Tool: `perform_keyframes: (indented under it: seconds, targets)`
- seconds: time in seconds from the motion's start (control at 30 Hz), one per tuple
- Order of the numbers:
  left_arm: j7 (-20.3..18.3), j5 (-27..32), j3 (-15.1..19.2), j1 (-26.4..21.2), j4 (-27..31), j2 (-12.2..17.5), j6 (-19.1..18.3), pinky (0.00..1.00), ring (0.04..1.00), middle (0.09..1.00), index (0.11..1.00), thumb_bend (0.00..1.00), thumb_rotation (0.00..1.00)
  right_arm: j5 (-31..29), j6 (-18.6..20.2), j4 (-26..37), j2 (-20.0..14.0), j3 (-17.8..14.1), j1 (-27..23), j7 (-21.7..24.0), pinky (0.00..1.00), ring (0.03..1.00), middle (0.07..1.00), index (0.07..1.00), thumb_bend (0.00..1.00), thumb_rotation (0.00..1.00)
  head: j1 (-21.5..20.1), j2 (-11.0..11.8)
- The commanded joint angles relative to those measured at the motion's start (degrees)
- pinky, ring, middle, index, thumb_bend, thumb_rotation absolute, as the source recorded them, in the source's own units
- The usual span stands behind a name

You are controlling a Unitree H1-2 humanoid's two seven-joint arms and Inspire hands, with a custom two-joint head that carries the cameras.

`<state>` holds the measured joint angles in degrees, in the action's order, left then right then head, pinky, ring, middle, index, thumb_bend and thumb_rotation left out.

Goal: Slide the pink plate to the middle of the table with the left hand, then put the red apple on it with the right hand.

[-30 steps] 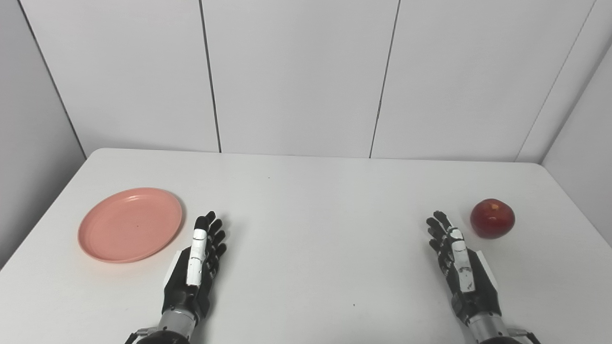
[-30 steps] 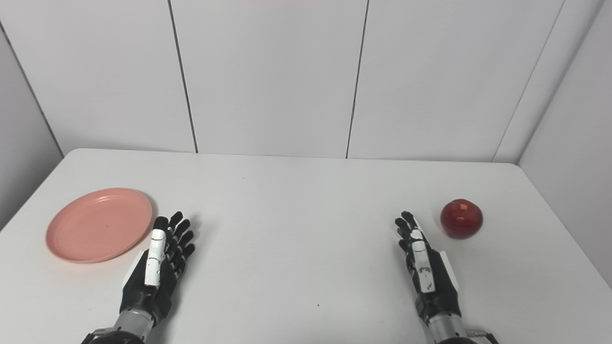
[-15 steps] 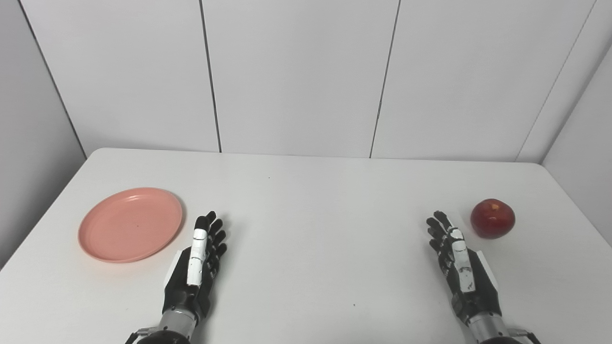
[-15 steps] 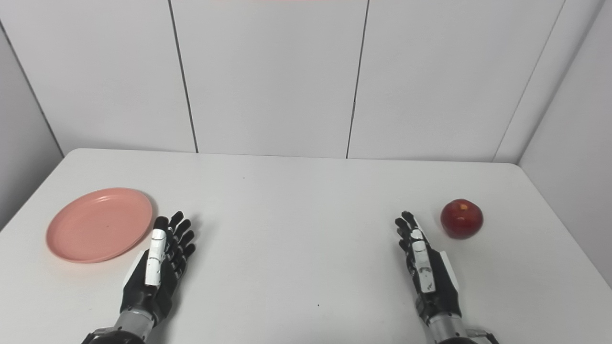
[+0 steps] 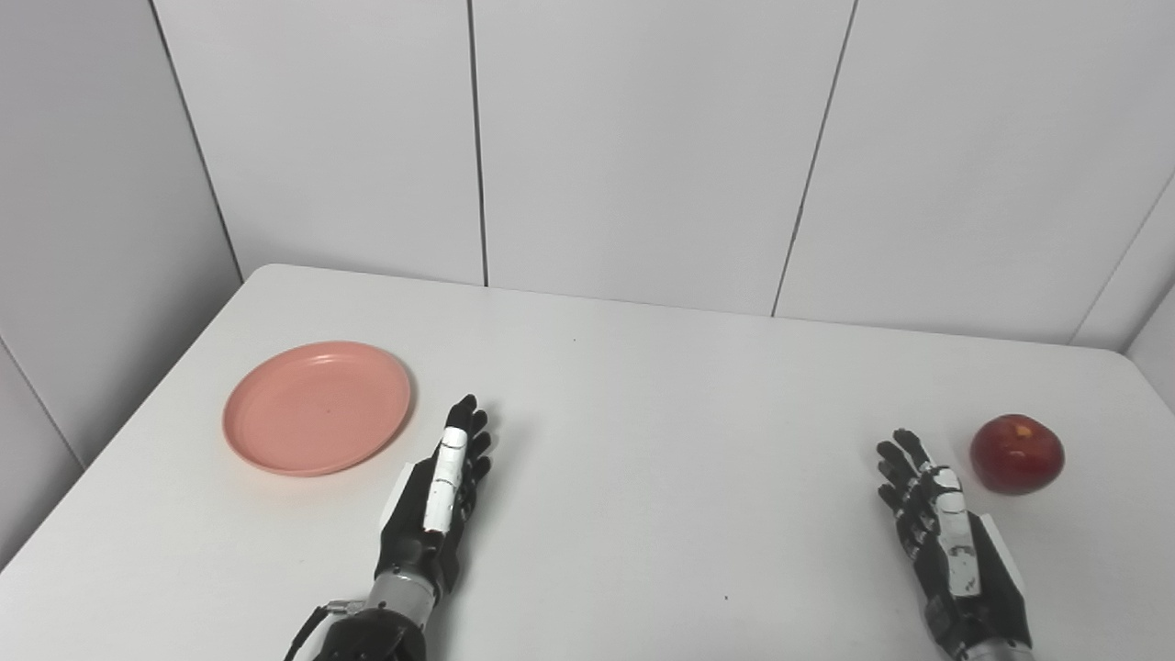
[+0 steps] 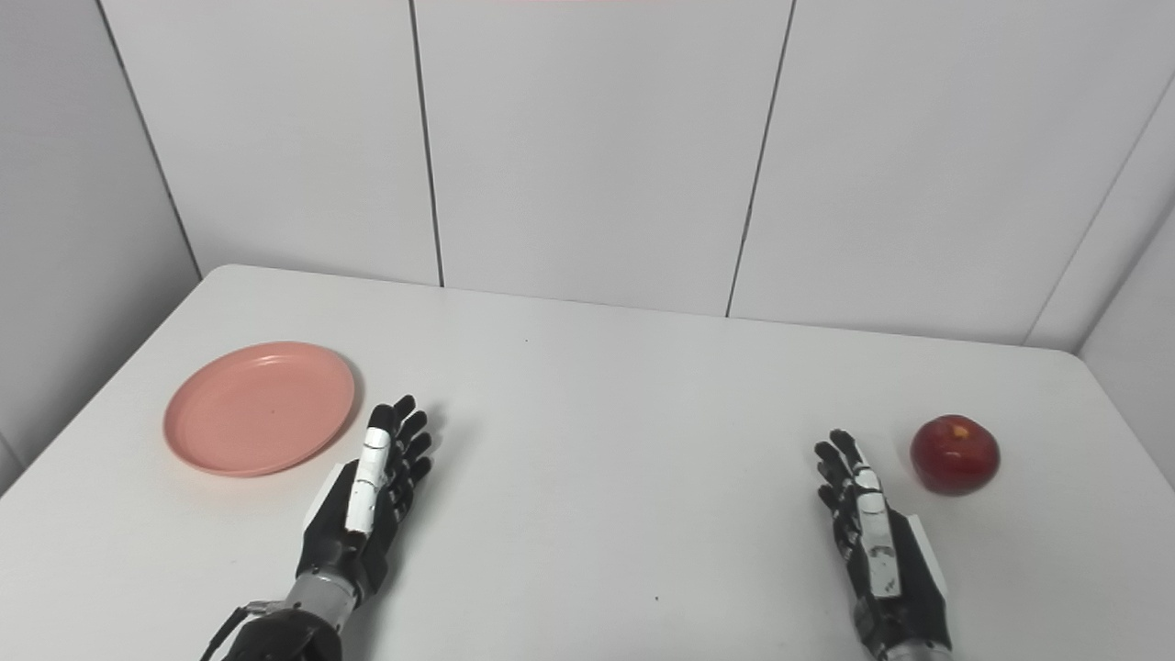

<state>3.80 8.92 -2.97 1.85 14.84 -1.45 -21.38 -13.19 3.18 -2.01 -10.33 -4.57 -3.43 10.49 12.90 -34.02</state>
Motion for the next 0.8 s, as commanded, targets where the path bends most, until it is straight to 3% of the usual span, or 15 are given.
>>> perform_keyframes:
  seconds: [0.0, 0.23, 0.43, 0.77]
  targets:
    - [-0.1, -0.8, -1.4, 1.7, -0.5, -3.3, 1.9, 1.0, 1.0, 1.0, 1.0, 0.77, 0.96, -0.4, -1.8, -3.6, -1.1, -0.7, -0.3, 1.0, 1.0, 0.991, 0.954, 0.97, 0.84, 1.0, 1.1, 0.9]
    - [0.3, -2.4, -2.9, 2.1, -2.7, -4.1, 5.8, 1.0, 1.0, 1.0, 1.0, 0.73, 0.96, -1.3, -4.3, -6.9, -2.0, -1.5, -0.6, 3.2, 1.0, 1.0, 0.971, 0.992, 0.83, 1.0, 3.3, 3.1]
    - [0.4, -2.2, -3.2, 2.5, -3.7, -4.8, 7.5, 1.0, 1.0, 1.0, 1.0, 0.75, 0.95, -1.7, -3.6, -6.6, -1.8, -1.9, -0.3, 3.1, 1.0, 1.0, 0.982, 0.992, 0.84, 1.0, 4.5, 4.5]
    - [0.4, -2.1, -3.0, 2.6, -4.3, -4.8, 7.9, 1.0, 1.0, 1.0, 1.0, 0.76, 0.96, -1.4, -2.3, -4.3, -1.5, -1.7, 0.4, 2.4, 1.0, 1.0, 0.989, 1.0, 0.8, 1.0, 4.3, 4.7]
